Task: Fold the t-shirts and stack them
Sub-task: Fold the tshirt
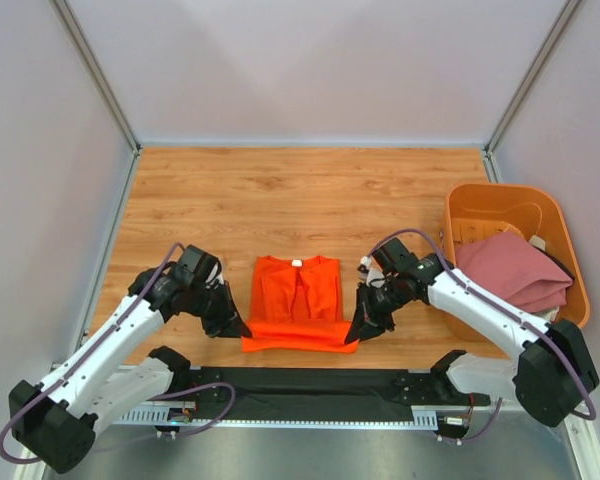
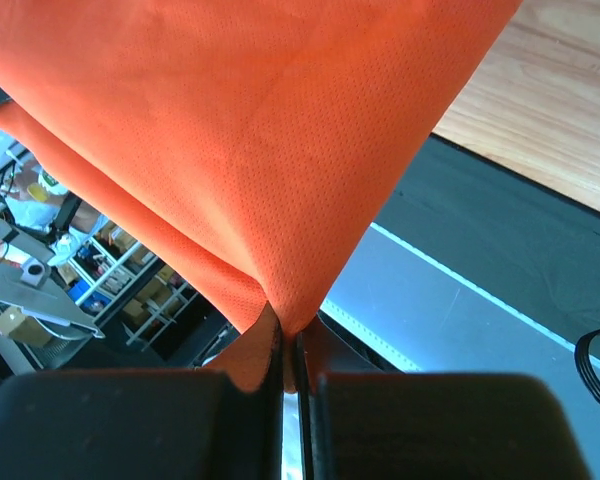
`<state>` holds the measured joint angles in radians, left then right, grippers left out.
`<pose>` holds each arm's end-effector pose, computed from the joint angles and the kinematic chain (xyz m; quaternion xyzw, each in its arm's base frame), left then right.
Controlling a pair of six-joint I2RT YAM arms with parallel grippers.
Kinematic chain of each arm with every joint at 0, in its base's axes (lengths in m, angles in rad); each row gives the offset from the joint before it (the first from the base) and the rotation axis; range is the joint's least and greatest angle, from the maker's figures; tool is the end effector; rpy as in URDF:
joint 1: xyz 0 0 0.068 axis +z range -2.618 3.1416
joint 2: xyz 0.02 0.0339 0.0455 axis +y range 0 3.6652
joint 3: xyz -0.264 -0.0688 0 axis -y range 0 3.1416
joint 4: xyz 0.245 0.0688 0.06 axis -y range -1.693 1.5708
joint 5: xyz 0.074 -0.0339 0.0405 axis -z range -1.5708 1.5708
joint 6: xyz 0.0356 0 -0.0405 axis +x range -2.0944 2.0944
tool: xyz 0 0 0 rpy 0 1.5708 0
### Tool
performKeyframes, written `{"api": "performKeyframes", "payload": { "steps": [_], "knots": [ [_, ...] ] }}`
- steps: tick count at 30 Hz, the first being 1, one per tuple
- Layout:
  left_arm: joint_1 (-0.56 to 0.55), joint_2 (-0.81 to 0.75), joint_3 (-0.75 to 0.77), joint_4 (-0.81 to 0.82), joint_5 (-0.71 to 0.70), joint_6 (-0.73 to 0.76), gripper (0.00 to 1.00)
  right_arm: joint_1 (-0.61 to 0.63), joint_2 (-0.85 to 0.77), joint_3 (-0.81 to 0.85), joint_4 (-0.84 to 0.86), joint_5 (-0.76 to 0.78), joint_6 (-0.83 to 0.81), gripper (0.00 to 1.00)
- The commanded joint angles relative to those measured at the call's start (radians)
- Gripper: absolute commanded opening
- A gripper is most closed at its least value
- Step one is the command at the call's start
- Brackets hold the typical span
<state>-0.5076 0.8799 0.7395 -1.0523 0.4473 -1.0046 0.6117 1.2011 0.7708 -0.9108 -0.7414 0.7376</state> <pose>0.1165 -0.0824 0.2435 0.1952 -0.9386 0.2842 0.0161 0.1459 0.1317 0.2144 -0.0168 -0.9267 -0.3478 0.1414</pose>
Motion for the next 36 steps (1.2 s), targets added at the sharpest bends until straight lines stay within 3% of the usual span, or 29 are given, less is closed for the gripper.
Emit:
{"api": "performKeyframes", "payload": {
  "steps": [1,8,16,23,29,36],
  "knots": [
    [0.014,-0.016,-0.035,-0.074,0.007,0.041,0.0,-0.009,-0.05,-0.031,-0.129,-0.018,-0.058,0.0],
    [0.015,-0.146,-0.193,-0.063,0.073,-0.026,0.0,-0.009,-0.146,-0.128,-0.126,-0.021,-0.02,0.0],
    [0.015,-0.176,-0.203,-0.068,0.082,-0.034,0.0,-0.009,-0.114,-0.145,-0.093,-0.044,-0.038,0.0],
    [0.049,0.04,-0.062,-0.028,0.021,0.033,0.0,-0.099,0.076,-0.009,-0.065,-0.078,-0.115,0.0],
    [0.145,0.252,0.084,-0.005,0.019,0.092,0.0,-0.157,0.282,0.162,-0.174,-0.111,-0.259,0.0],
    [0.196,0.485,0.264,-0.037,-0.027,0.188,0.0,-0.194,0.432,0.278,-0.172,-0.16,-0.259,0.0]
  ]
}}
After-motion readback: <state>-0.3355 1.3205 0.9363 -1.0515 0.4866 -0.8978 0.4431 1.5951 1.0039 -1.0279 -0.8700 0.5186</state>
